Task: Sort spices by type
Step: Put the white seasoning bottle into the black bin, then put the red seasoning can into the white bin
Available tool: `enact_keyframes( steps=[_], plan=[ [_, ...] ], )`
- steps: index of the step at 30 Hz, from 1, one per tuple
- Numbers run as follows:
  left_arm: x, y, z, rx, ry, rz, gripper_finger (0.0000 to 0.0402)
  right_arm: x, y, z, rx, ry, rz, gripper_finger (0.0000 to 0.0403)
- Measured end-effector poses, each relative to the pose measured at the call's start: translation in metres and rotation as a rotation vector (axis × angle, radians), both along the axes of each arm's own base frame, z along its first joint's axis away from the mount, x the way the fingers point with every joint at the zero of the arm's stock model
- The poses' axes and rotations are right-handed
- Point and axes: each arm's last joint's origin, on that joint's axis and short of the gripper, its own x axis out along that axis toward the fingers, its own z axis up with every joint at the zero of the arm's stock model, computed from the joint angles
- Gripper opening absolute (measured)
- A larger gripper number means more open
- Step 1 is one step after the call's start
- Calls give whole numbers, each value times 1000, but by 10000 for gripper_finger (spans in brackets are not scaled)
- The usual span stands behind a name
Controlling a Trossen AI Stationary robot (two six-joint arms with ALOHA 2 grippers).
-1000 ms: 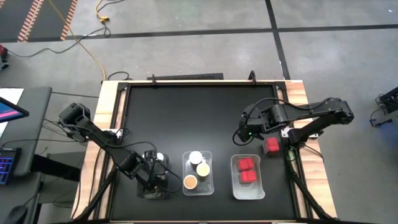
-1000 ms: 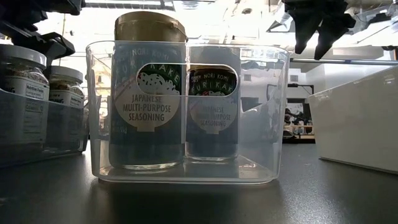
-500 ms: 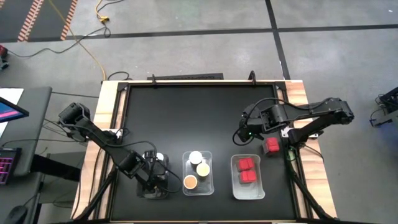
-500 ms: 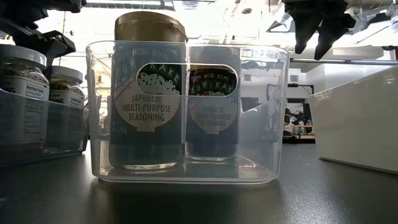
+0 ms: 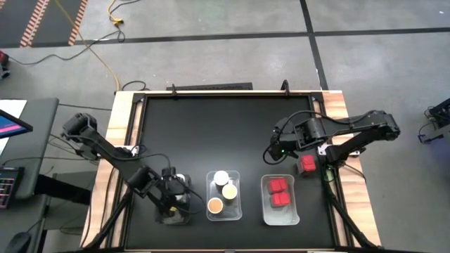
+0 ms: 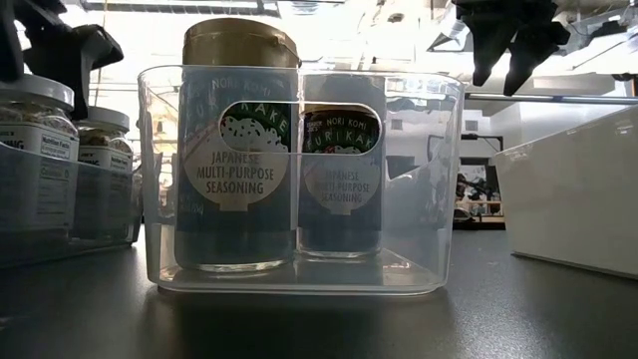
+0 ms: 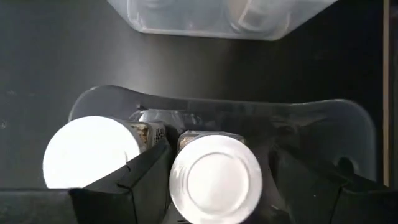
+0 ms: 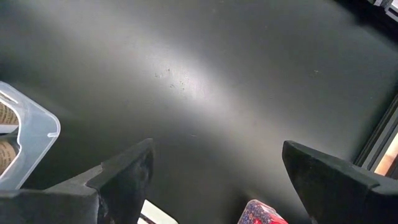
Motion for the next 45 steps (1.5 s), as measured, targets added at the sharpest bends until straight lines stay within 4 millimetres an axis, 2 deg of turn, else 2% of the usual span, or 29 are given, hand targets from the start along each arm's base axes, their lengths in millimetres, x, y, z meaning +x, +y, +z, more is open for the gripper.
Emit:
enact_keyframes(
  steps=[12, 24, 33, 38, 41, 45],
  plan=[
    [-20, 15, 36, -109, -124, 18, 256, 0, 0, 0, -4, 5, 15, 379],
    [-44, 34, 69, -77, -279, -148, 256, 0, 1, 0, 48, -6, -30, 379],
    [-47, 36, 72, -170, -274, -41, 256, -1, 8, -1, 89, -36, -88, 379],
    [-49, 39, 72, -88, -294, -46, 256, -1, 12, -3, 132, -48, -168, 379],
    [-58, 49, 72, -80, -332, -64, 256, -3, 11, -7, 144, 13, -230, 379],
    [-81, 68, 73, -114, -440, -76, 256, -4, 5, -13, 166, 109, -318, 379]
  ],
)
